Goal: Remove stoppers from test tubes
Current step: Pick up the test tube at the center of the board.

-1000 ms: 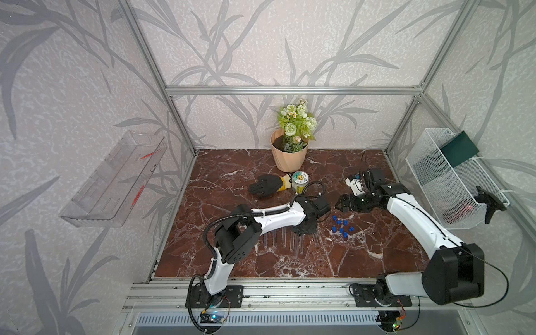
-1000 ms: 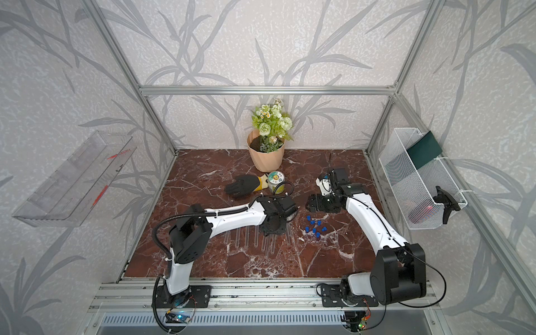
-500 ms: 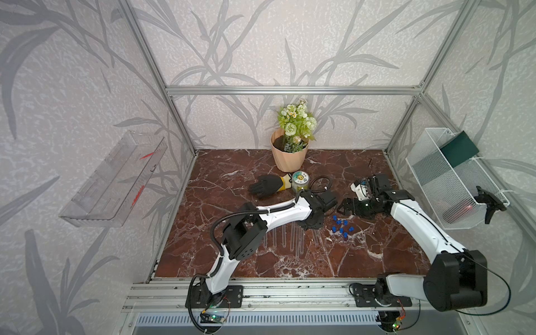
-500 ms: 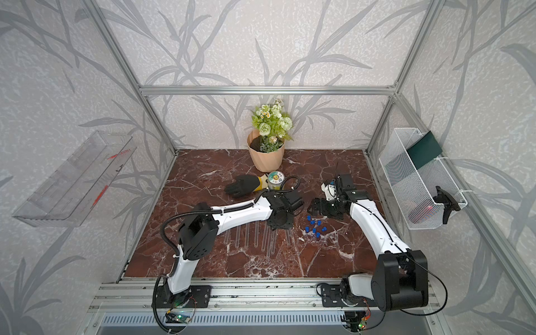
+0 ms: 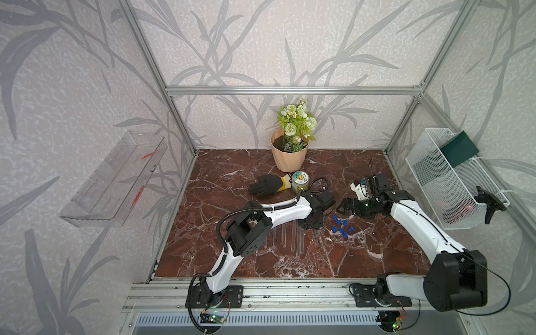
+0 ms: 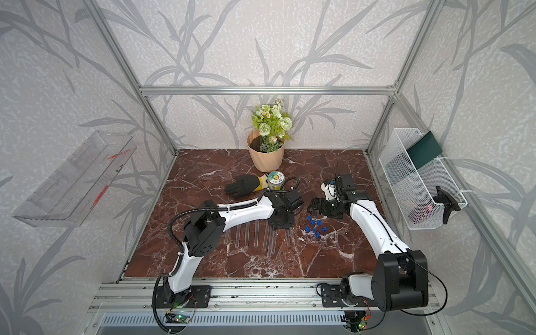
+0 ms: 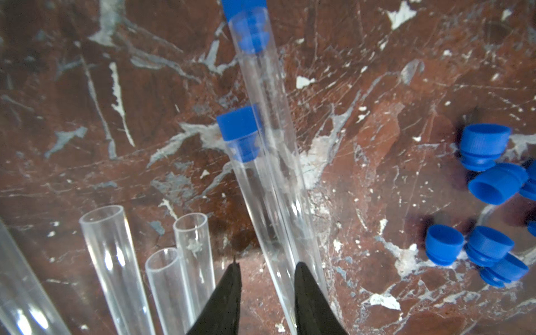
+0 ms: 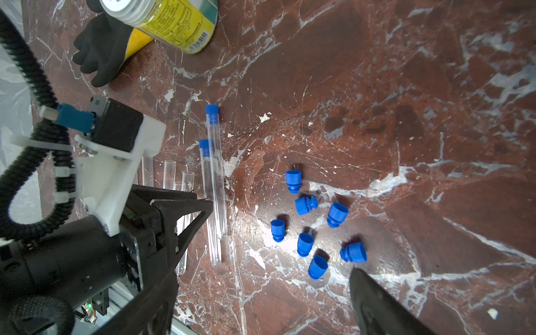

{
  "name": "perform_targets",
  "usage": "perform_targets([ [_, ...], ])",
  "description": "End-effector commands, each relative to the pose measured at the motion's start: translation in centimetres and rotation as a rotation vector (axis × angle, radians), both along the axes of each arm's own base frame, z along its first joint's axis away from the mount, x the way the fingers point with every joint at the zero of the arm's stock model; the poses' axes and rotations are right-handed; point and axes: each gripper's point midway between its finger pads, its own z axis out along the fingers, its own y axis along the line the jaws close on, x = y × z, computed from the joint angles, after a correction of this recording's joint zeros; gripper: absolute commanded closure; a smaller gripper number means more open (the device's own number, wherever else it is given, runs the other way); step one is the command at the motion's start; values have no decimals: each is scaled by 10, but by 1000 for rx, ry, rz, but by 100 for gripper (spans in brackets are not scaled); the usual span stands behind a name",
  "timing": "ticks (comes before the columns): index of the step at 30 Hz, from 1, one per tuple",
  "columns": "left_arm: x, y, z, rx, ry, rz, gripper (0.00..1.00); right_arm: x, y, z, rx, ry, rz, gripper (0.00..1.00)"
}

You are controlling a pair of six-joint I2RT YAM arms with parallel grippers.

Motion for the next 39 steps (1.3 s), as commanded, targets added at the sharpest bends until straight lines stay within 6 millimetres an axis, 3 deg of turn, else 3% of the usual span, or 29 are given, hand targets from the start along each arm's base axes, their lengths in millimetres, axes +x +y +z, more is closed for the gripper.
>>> perform_targets([
  [1,5,-1,-4,6,6,27,67,-2,0,5,9,-14,10,8],
  [22,2,17,-27,164,62,-1,68,0,-5,6,-2,-20,2,8],
  [39,-3,22,-28,238,70,-49,76,0,-5,7,2,-25,0,5],
])
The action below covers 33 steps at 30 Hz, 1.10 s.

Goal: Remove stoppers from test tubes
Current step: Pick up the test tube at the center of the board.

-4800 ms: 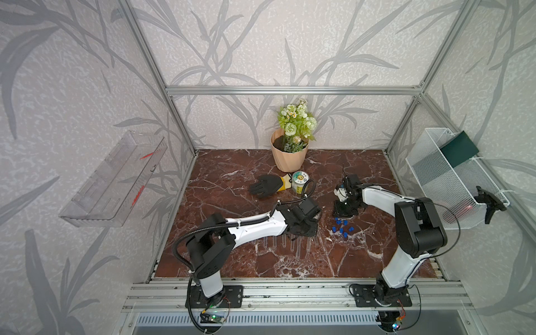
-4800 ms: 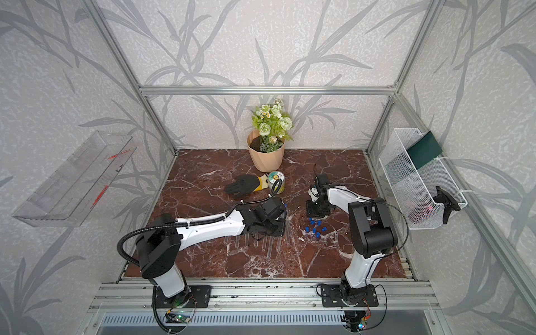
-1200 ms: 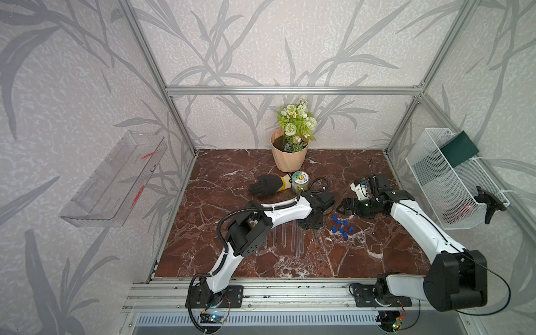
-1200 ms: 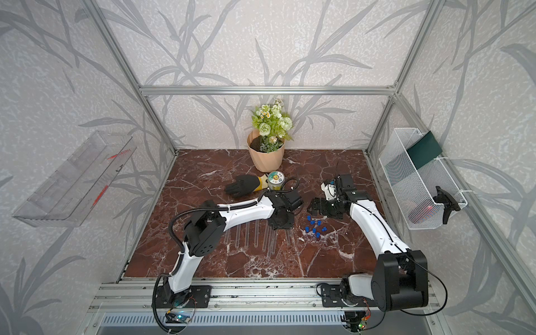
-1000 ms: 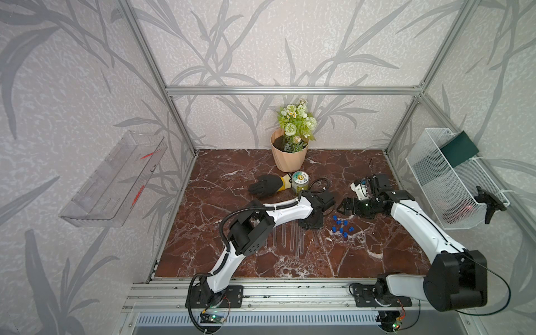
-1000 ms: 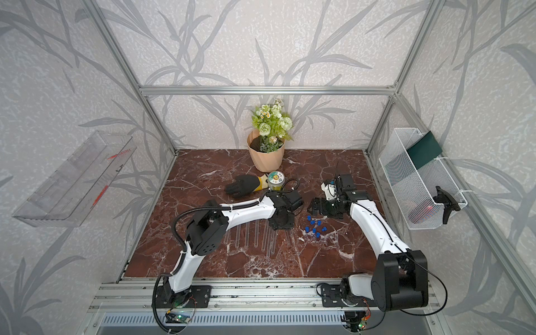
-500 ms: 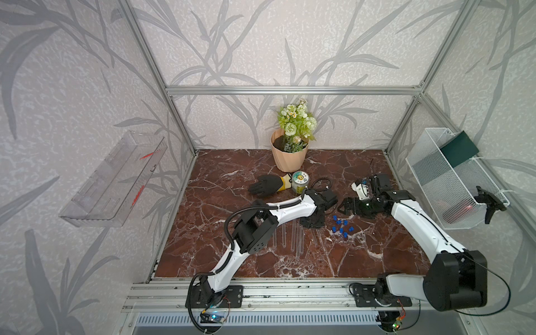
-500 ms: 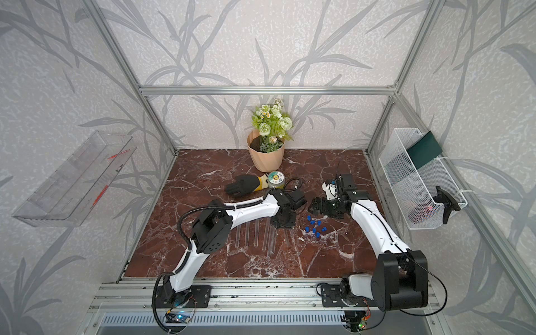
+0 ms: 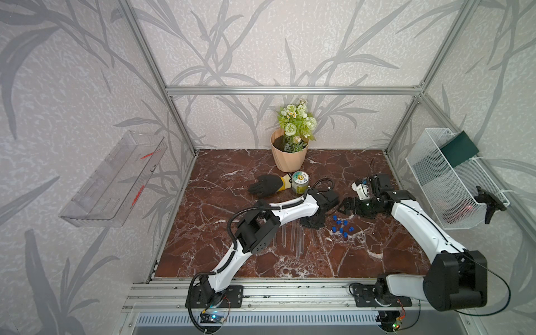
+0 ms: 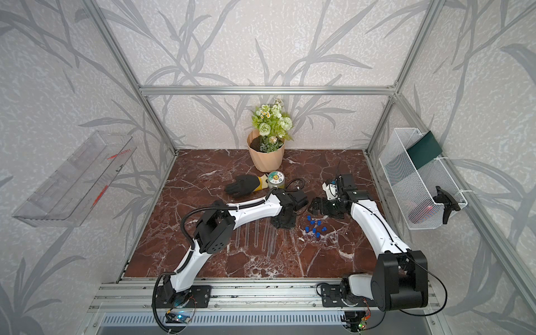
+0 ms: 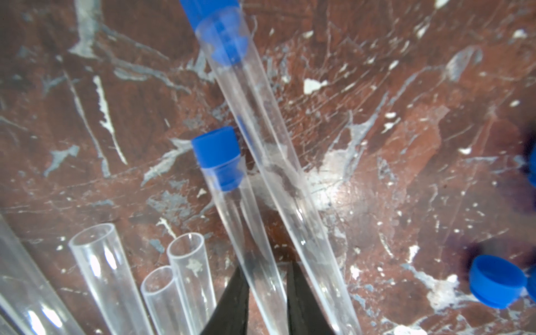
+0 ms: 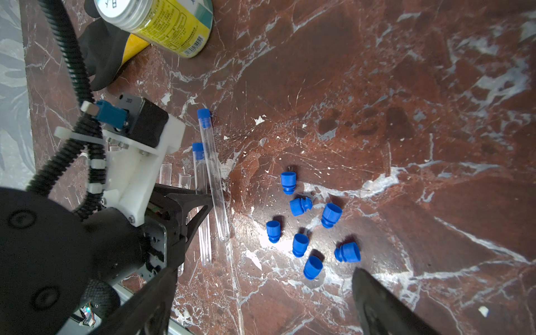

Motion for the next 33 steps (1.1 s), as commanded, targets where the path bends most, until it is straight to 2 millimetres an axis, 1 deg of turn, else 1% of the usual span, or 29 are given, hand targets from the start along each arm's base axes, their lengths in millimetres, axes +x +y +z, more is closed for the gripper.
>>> perform_targets([
  [1,-8,19,-16,109,39,-12,76,-2,0,6,4,-20,8,5],
  [7,-10,21,-18,128,50,-13,76,-3,0,7,3,-23,9,5],
  [15,-7,18,-21,118,63,-3,73,-3,0,10,8,-28,10,5],
  [19,-6,16,-22,111,67,2,73,-3,0,11,6,-32,10,5],
  [21,-6,16,-23,108,69,4,74,-3,0,11,5,-34,10,5],
  [25,-5,14,-22,94,63,4,79,-4,0,12,8,-35,9,5],
  [33,-4,16,-19,72,62,21,84,-3,0,15,11,-38,6,5],
])
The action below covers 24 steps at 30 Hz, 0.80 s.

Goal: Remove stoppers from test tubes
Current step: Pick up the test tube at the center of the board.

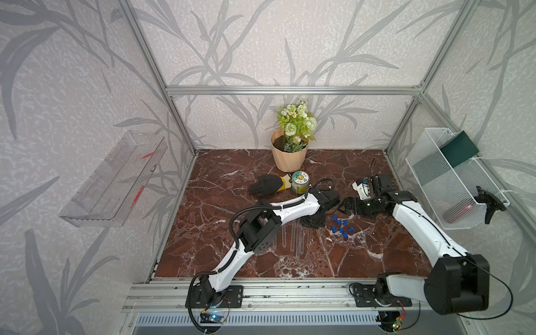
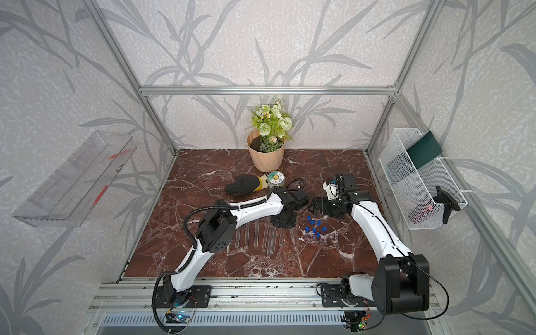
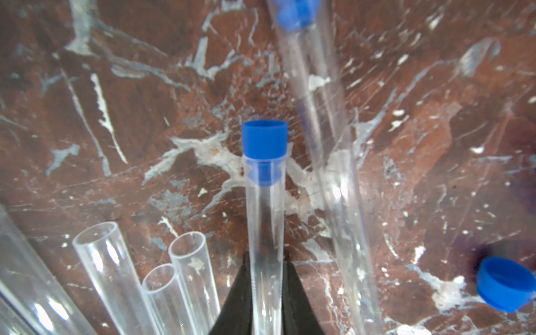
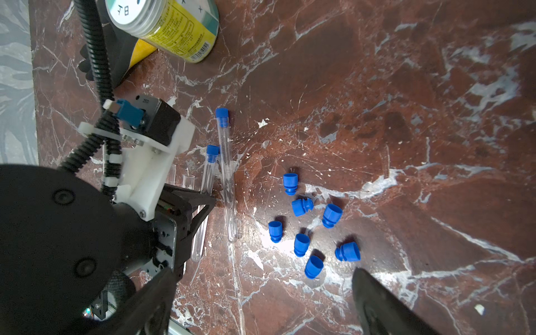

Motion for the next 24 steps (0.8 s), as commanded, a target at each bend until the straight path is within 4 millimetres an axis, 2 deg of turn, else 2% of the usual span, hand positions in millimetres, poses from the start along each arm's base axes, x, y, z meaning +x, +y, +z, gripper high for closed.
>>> perform_targets([
  [1,-5,16,-17,53,31,22,85,-3,1,9,10,-17,7,5],
  [15,0,15,27,-102,-64,26,91,-9,8,2,71,12,-7,5],
  [20,-5,14,41,-196,-110,1,91,-10,19,0,146,14,2,5],
  [24,-10,9,57,-315,-169,-25,91,-9,36,7,274,-16,25,5],
])
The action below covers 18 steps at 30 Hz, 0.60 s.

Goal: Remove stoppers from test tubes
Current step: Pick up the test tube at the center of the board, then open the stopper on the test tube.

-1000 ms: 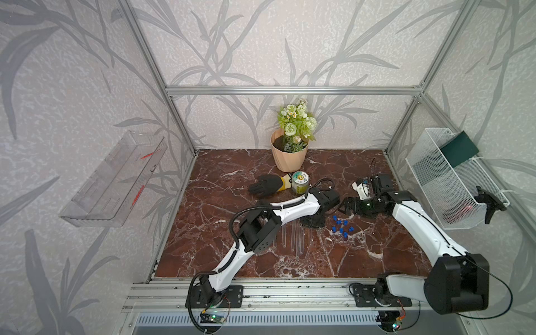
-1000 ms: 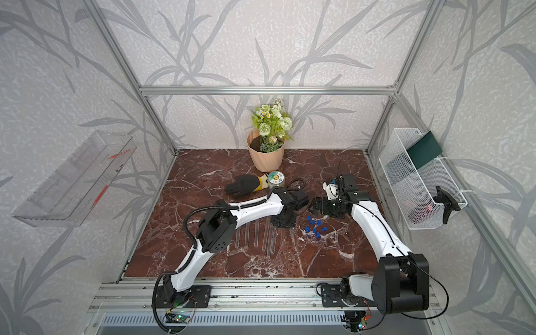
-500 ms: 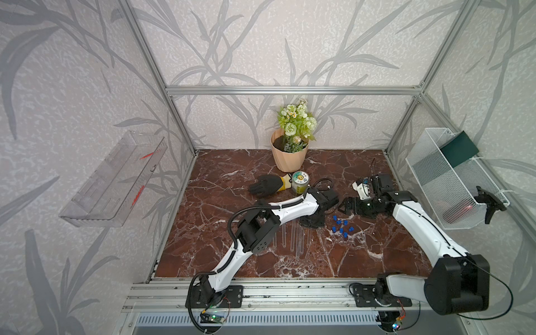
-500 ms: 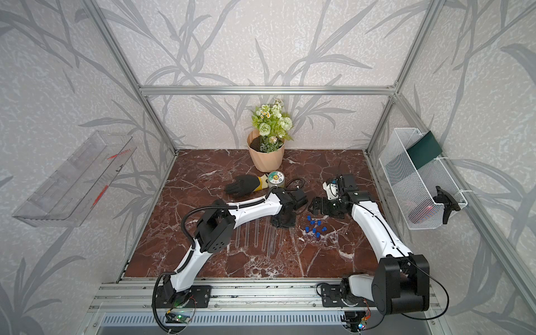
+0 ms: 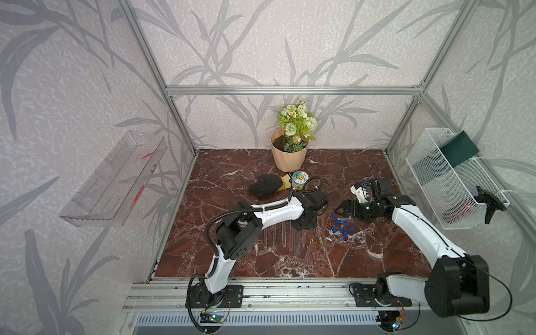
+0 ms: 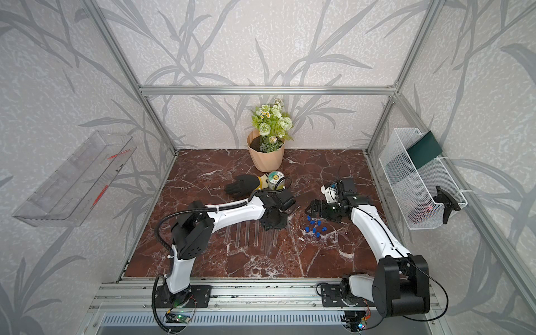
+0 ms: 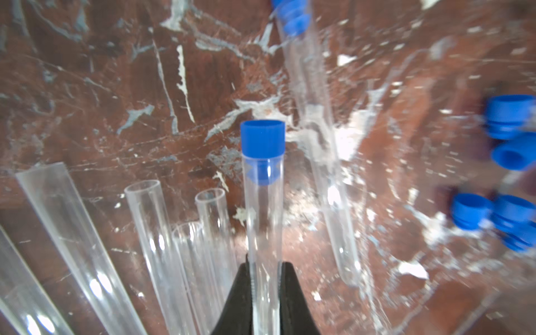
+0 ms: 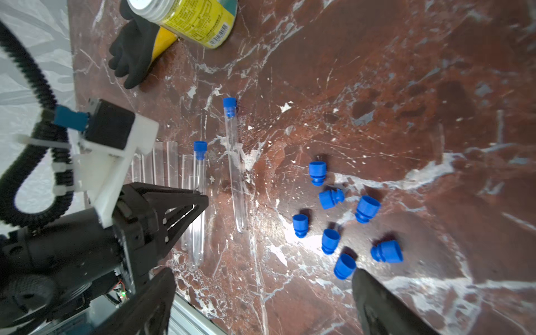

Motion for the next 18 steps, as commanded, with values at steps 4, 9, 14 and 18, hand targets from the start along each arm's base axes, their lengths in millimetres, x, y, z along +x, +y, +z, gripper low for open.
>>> perform_targets([
  [4,0,-18,40,-232,-128,-40,91,5,27,23,200,-83,23,5],
  [9,-8,-22,54,-326,-151,-80,92,3,41,28,246,-93,62,5],
  [14,-21,-31,64,-409,-142,-133,92,0,60,26,266,-86,108,6],
  [18,-33,-37,76,-473,-141,-181,92,-2,74,22,272,-71,141,8],
])
